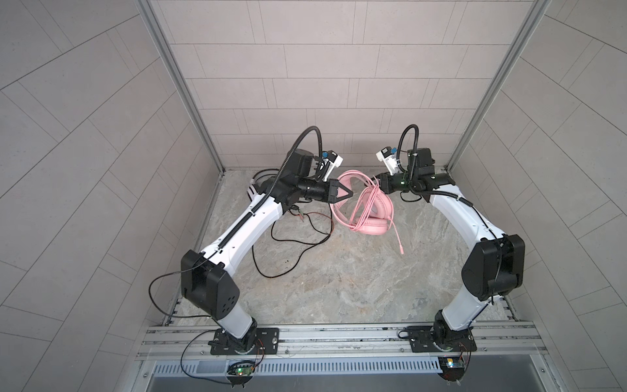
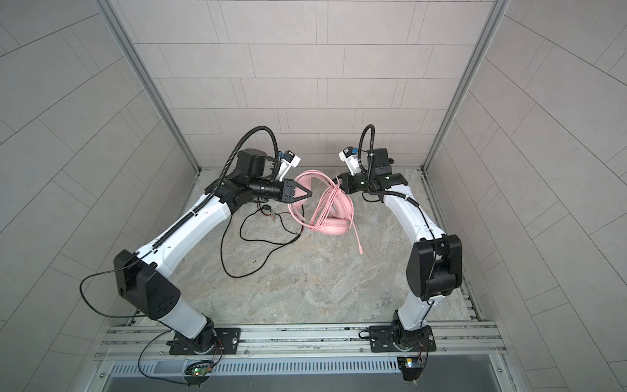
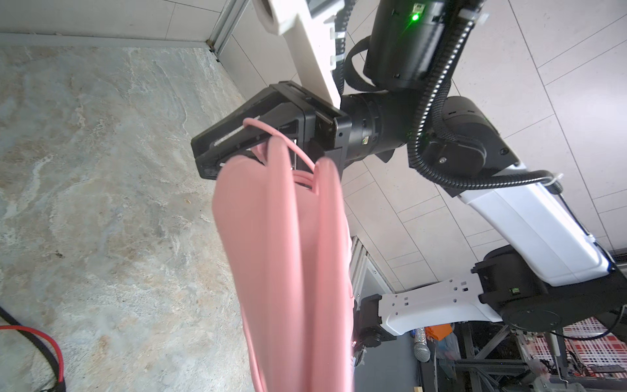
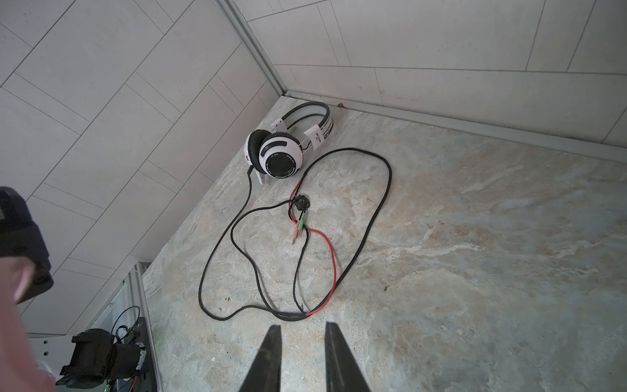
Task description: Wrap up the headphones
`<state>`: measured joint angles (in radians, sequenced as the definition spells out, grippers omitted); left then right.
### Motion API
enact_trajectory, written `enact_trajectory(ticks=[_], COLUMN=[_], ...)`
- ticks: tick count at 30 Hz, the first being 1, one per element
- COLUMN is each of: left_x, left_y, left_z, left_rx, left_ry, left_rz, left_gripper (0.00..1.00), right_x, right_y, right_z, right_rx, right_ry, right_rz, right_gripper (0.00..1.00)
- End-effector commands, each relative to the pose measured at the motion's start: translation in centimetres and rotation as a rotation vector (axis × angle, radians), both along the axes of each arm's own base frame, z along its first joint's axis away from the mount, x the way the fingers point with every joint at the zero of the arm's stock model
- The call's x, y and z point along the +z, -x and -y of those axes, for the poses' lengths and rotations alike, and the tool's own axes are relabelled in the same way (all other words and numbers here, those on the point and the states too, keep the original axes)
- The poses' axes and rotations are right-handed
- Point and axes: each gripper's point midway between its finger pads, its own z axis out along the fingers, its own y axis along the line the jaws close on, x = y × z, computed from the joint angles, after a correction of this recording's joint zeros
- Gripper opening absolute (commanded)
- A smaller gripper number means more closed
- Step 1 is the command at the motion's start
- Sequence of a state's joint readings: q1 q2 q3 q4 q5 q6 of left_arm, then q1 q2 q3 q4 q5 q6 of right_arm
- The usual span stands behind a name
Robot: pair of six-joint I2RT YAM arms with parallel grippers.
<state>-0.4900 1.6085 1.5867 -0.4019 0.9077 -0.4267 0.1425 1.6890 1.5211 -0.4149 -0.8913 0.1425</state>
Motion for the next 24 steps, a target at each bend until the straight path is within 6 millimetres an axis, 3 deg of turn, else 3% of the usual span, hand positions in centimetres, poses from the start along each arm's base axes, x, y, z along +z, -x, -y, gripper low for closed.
enact_trajectory(ticks=[1,10,24], left_x=[5.7,7.5,9.6], left_y=[0.7,-0.8,-2.9], left_z=[0.2,-1.6,-3.6], left_rx=[-0.05,-0.005,0.068], left_ry=[0.149,0.228,0.324], left_rz=[0.135,0.141,0.138], left_gripper=[0.0,0.0,0.0], right_x=[0.6,1.5,3.4], right_y=[1.3,2.1,3.4], right_z=[-0.6,1.2,2.0], right_rx=[0.063,0.019,-0.023], right_ry=[-0.035,-0.045,-0.065], right_rz=[0.01,0.026,0.06], right_gripper=[0.25,0.35,0.55])
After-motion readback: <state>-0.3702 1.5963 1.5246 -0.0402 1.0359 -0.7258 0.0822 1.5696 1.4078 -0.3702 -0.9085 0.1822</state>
